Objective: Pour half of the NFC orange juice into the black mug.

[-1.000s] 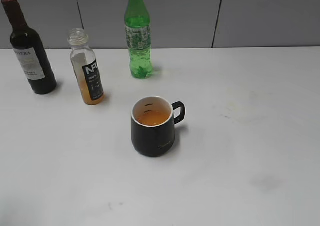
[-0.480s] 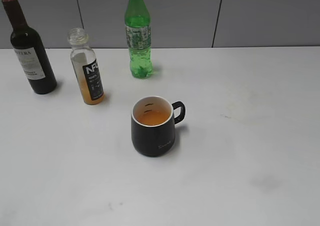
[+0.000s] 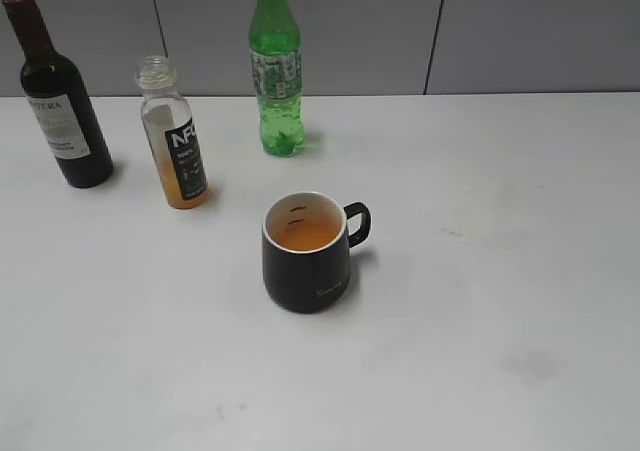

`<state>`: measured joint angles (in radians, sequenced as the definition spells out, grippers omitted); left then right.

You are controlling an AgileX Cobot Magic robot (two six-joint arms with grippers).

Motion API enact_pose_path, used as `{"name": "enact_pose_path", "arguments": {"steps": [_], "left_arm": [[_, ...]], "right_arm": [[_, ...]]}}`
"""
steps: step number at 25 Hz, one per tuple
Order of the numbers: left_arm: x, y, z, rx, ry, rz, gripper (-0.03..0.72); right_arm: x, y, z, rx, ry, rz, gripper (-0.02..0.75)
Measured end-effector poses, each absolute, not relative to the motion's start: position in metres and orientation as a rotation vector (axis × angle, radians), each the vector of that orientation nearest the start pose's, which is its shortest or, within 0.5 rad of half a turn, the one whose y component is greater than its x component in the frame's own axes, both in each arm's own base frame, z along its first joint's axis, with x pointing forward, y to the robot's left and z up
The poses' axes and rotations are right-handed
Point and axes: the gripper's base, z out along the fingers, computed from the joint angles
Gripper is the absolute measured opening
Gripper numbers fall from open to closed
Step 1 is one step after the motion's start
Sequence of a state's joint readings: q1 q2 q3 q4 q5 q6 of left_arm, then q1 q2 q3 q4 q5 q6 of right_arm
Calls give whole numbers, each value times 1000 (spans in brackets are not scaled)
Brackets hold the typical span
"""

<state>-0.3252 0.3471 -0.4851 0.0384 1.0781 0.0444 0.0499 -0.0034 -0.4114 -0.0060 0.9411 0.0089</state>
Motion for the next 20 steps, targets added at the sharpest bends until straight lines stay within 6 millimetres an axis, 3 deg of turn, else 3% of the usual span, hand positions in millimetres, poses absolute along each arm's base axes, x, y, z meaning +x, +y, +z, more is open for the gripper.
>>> {"name": "enact_pose_path", "arguments": {"steps": [9,20], "left_arm": [[42,-10,265,437,2358,-77,578],[3,3,272,147,2120,19,575]], "right_arm": [[9,0,262,-42,2010,30,585],[9,0,262,-42,2010,30,585]]}}
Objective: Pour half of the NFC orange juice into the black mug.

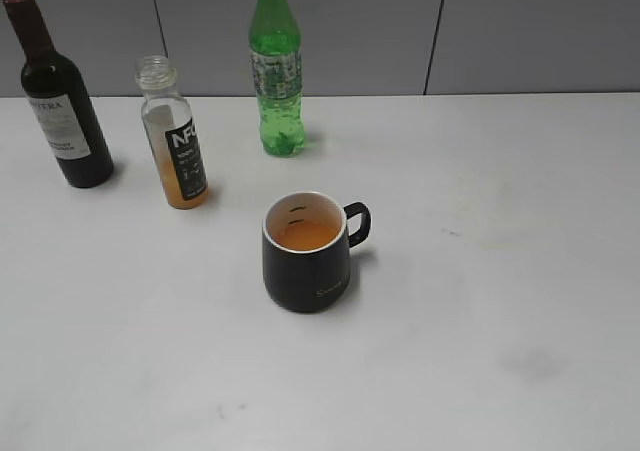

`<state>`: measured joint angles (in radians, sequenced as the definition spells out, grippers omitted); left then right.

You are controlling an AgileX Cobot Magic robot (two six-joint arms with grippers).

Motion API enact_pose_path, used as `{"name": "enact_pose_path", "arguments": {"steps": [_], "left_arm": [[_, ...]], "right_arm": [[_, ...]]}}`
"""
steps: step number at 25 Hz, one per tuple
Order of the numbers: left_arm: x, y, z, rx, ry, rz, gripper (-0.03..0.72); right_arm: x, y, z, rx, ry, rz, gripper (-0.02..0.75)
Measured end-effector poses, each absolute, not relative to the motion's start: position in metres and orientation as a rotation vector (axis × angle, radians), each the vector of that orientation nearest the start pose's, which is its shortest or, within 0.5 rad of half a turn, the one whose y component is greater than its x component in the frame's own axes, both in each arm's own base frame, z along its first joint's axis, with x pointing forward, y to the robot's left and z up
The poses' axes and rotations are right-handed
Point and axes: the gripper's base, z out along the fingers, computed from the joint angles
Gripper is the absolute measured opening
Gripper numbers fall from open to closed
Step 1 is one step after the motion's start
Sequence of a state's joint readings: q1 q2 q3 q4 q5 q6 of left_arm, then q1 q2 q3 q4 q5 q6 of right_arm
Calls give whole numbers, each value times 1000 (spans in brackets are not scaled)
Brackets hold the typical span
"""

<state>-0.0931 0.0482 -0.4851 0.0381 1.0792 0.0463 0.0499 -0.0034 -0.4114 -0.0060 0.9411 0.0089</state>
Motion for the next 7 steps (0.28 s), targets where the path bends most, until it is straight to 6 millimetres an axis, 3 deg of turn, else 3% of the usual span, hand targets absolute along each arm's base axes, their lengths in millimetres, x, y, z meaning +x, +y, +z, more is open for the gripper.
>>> {"name": "enact_pose_path", "arguments": {"steps": [7], "left_arm": [[-5,3,272,87,2073,46,574]], "right_arm": [[9,0,262,-42,2010,30,585]]}}
